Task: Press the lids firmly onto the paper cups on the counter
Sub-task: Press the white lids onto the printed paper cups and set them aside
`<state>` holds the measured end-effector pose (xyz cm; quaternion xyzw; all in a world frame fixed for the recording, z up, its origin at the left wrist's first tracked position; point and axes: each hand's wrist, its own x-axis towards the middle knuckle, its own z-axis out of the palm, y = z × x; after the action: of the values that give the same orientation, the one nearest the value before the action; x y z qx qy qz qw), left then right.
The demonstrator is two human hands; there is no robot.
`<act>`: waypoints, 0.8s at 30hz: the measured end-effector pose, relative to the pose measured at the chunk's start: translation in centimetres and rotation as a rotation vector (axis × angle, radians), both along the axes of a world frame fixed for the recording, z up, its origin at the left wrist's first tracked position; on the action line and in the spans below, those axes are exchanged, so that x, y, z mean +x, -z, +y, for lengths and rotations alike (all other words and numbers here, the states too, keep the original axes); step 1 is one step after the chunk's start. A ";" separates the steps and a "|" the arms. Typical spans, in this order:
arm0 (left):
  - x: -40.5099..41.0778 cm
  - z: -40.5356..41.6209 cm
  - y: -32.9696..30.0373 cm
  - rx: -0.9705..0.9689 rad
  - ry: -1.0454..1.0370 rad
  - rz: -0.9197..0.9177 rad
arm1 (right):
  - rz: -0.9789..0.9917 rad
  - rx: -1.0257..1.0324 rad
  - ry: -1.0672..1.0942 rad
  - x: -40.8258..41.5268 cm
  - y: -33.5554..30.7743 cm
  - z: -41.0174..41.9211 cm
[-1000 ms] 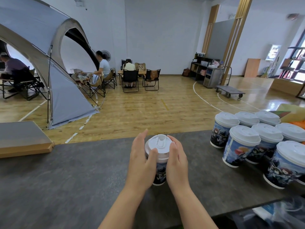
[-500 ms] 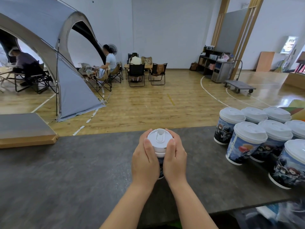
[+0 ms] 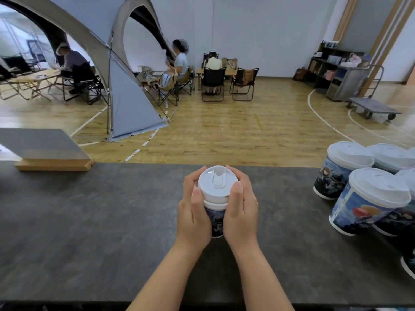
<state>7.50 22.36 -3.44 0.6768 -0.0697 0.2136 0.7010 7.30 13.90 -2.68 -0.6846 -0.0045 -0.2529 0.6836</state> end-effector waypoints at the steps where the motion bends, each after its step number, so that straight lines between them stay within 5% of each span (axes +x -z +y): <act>1: 0.1 0.0 0.1 -0.004 0.008 0.003 | -0.009 0.024 -0.014 0.0 0.0 0.1; 7: 0.1 -0.2 0.3 -0.031 0.037 -0.005 | -0.071 0.194 -0.033 -0.5 1.0 1.2; 14: -1.7 1.7 -0.5 -0.225 0.224 0.269 | 0.058 0.271 -0.118 -2.0 0.0 3.1; 24: -8.8 17.3 -3.1 -0.478 0.182 0.225 | 0.022 0.269 -0.297 -8.1 -1.9 18.6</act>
<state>-1.27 39.67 -0.38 0.5027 0.0008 0.0836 0.8604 -0.84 32.53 -0.75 -0.5816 -0.0640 -0.1402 0.7987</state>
